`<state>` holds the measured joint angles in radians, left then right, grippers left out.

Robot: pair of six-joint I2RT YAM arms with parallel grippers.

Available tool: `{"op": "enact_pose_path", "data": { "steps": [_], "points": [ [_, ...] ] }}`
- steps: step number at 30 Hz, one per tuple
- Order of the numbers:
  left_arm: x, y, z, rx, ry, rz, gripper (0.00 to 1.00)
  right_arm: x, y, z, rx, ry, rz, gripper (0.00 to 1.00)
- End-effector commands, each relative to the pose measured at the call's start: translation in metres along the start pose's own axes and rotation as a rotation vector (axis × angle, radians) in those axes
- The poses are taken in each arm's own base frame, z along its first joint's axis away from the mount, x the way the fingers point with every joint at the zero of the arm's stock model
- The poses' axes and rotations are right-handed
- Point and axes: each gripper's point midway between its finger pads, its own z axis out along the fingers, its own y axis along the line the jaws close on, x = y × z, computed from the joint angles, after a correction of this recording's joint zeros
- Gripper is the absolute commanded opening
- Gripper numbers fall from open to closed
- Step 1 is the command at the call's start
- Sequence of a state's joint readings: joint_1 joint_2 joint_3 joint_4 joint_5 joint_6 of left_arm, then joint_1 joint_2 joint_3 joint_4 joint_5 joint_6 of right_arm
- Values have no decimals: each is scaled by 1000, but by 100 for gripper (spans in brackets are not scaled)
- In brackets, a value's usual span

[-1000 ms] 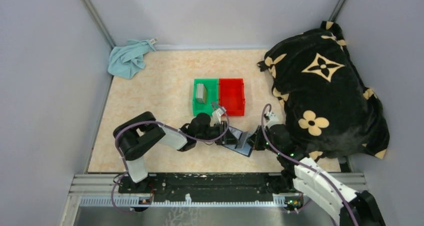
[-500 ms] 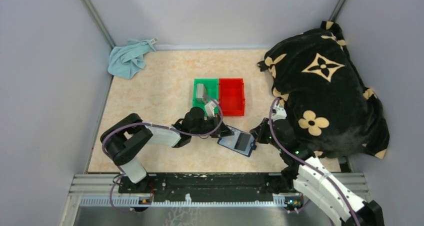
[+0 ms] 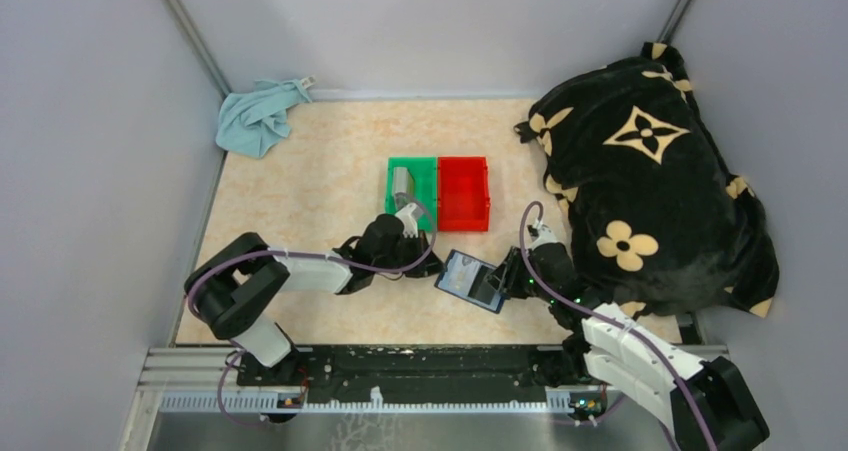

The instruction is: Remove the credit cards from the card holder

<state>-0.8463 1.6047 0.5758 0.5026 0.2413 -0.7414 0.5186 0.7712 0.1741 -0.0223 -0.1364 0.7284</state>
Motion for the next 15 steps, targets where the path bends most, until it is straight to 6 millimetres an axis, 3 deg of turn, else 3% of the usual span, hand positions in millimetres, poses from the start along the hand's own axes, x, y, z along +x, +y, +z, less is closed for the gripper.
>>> {"op": "enact_pose_path", "data": {
  "steps": [1,9,15],
  "points": [
    [10,2,4,12,33,10,0,-3,15,4,-76,-26,20,37],
    [24,8,8,10,75,-19,0,17,6,9,-99,13,47,37],
    [31,10,9,6,97,-31,0,17,8,12,-109,26,30,35]
  ]
}}
